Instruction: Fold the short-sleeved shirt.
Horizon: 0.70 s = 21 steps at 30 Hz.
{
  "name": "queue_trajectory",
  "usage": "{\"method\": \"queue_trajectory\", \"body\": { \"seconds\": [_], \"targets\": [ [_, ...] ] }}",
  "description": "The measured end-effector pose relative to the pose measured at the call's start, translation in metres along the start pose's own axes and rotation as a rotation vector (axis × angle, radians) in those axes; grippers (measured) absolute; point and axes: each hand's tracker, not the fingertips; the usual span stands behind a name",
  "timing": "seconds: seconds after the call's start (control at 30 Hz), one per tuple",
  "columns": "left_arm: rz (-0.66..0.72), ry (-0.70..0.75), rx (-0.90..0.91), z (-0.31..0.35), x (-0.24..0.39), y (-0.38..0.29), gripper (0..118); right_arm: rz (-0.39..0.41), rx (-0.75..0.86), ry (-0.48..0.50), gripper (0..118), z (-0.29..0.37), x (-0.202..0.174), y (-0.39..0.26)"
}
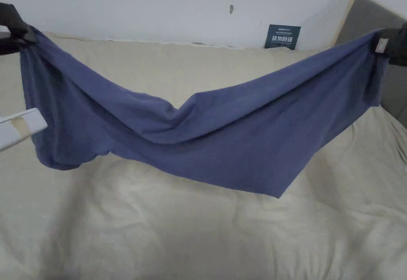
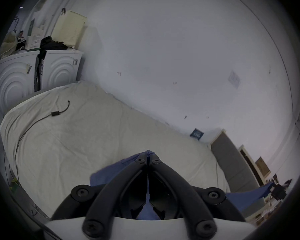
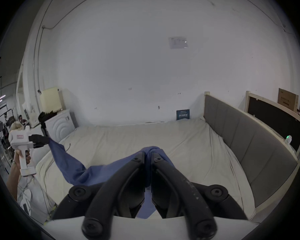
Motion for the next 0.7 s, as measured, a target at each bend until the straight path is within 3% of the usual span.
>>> {"method": "queue_trajectory", "body": {
  "seconds": [0.1,0.13,0.33,0.57,0.7],
  "targets": [
    [-0.008,0.02,0.046,0.011,0.002,0.023,1,-0.025,0.023,-0.017,9,0.002,0.0,0.018],
    [-0.43,0.02,0.39,0.019,0.011,0.052,1,-0.031,0.028,-0.025,9,0.0,0.0,0.026],
    [-0.491,0.091,0.492,0.017,0.029,0.099,1,-0.033,0.034,-0.097,8,-0.028,0.003,0.072],
    [-0.548,0.177,0.549,-0.027,0.052,0.15,1,-0.136,0.035,-0.152,8,-0.089,0.009,0.129],
    [-0.542,0.163,0.575,-0.058,0.064,0.172,1,-0.113,0.051,-0.195,8,-0.13,0.012,0.153]
  ]
}}
